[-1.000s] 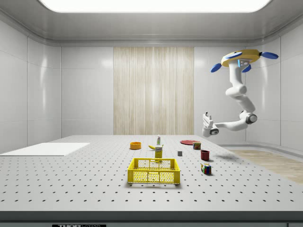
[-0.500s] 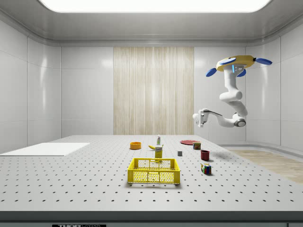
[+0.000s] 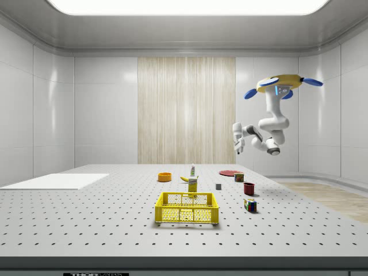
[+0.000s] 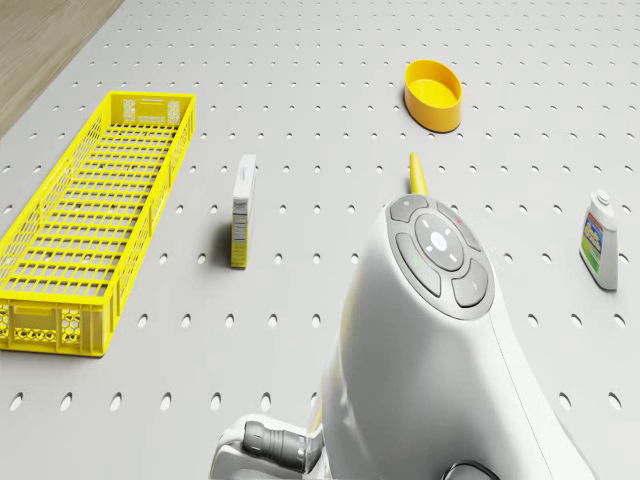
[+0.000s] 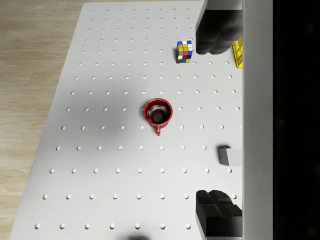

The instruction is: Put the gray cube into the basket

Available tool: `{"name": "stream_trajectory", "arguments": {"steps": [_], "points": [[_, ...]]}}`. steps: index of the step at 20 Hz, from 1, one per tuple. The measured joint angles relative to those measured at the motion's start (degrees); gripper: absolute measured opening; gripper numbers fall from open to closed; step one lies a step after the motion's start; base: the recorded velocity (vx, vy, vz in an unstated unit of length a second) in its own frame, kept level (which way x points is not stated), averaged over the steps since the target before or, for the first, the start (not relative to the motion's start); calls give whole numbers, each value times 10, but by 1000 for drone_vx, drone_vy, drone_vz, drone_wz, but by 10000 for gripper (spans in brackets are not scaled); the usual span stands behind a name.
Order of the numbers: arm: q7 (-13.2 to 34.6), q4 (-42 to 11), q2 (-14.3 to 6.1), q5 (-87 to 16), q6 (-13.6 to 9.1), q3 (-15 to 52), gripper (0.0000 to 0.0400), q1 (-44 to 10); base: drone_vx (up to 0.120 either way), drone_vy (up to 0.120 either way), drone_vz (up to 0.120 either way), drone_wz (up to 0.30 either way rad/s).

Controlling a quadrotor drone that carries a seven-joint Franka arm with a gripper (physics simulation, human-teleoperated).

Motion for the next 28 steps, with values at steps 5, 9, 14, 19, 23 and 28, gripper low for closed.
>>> {"name": "stream_trajectory", "arguments": {"steps": [5, 9, 14, 19, 23, 28], "points": [[44, -11, -27, -34, -26, 32, 400, -67, 120, 0, -120, 0], [63, -13, -43, -41, -30, 46, 400, -95, 120, 0, -120, 0], [77, -13, -61, -39, -25, 57, 400, -114, 120, 0, -120, 0], [86, -12, -78, -33, -15, 65, 400, -125, 120, 0, -120, 0], [91, -12, -90, -27, -5, 70, 400, -131, 120, 0, -120, 0], [97, -11, -105, -19, 8, 75, 400, -137, 120, -8, -120, 0]]}}
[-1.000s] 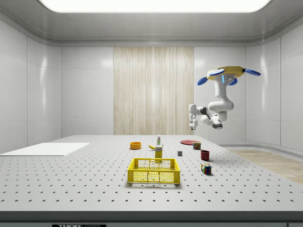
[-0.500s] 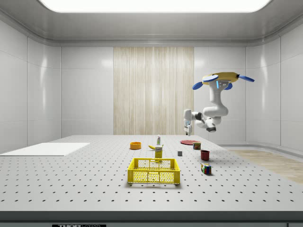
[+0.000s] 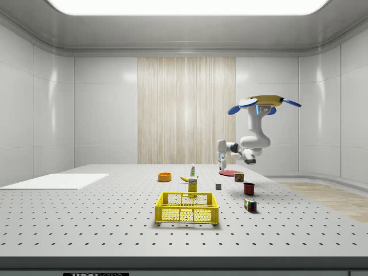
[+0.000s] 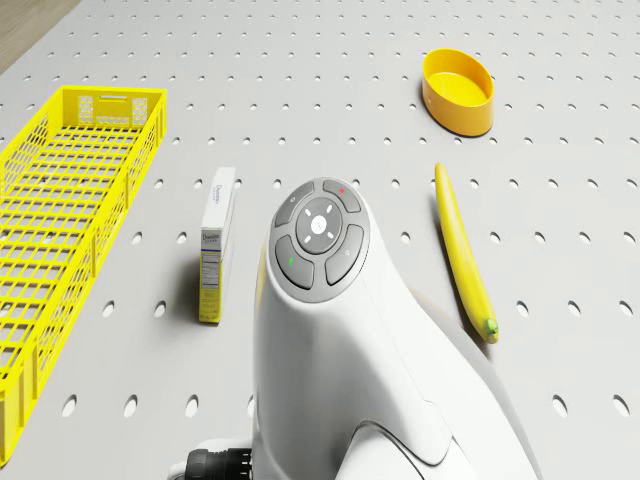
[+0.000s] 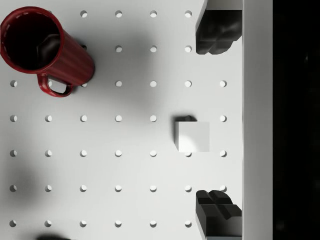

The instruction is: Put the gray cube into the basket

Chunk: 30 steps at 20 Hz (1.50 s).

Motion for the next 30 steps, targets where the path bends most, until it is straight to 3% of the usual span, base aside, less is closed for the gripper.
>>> {"name": "stream_trajectory", "arguments": {"steps": [4, 16, 26, 30], "points": [[4, 1, -11, 6, 10, 4, 400, -4, 40, -80, -10, 0], [13, 3, -45, 20, 41, 11, 400, -14, 0, 0, -117, 0], [1, 15, -82, -21, 94, -41, 400, -6, 0, 0, 0, 0], [-1, 30, -87, -31, 108, -51, 400, -17, 0, 0, 0, 0]]}}
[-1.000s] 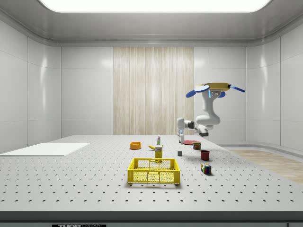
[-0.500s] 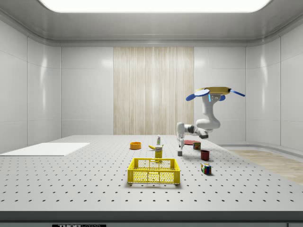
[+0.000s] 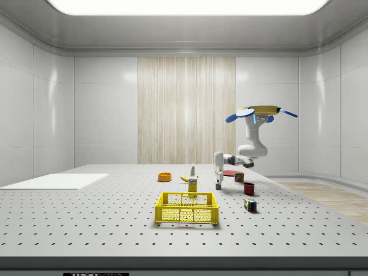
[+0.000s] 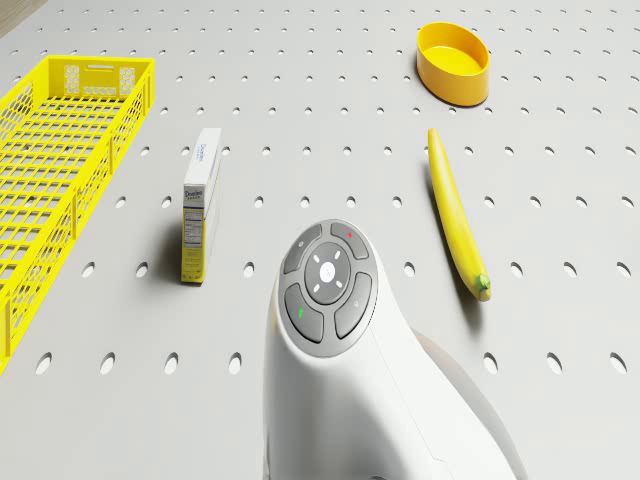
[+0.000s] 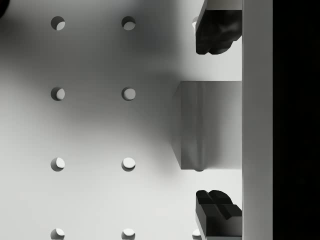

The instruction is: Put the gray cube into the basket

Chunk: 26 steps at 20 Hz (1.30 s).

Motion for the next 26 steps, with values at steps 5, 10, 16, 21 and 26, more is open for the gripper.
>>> {"name": "stream_trajectory", "arguments": {"steps": [5, 10, 16, 21, 26], "points": [[0, 16, -5, -9, 15, -9, 400, -14, 0, 0, 0, 0], [0, 28, -13, -23, 32, -26, 400, -21, 0, 0, 0, 0], [2, 34, -19, -29, 43, -34, 284, -27, 0, 0, 0, 0], [3, 36, -24, -29, 49, -35, 260, -29, 0, 0, 0, 0], [6, 33, -28, -20, 49, -27, 253, -31, 0, 0, 0, 0]]}}
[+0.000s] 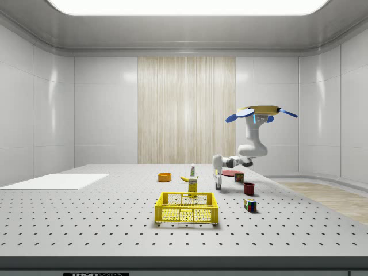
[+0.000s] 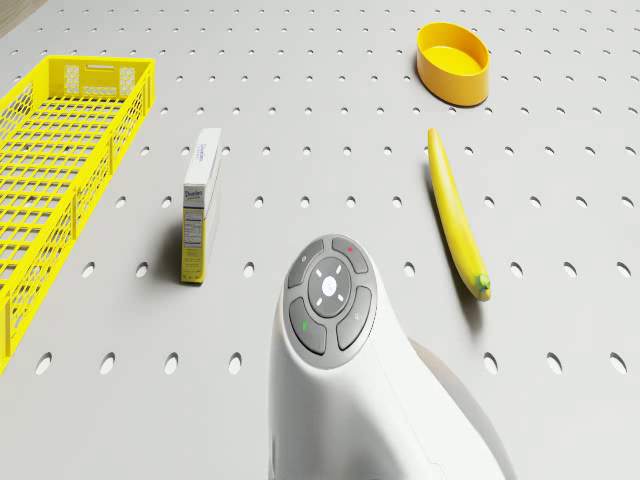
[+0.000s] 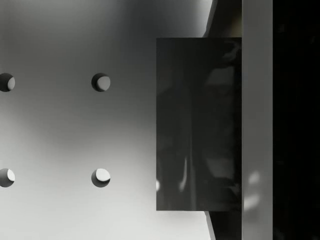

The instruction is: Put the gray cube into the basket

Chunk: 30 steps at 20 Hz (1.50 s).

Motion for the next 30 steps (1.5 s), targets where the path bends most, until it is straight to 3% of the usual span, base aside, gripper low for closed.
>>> {"name": "stream_trajectory", "arguments": {"steps": [7, 14, 19, 30], "points": [[8, -14, -4, 45, -16, 46, 250, -2, 0, 6, 63, 0], [13, -18, -12, 69, -17, 68, 250, -5, -86, 120, 120, 0], [16, -18, -19, 76, -12, 74, 250, -8, 120, 120, 120, 0], [20, -18, -34, 84, 1, 78, 250, -13, 120, 120, 25, 0]]}}
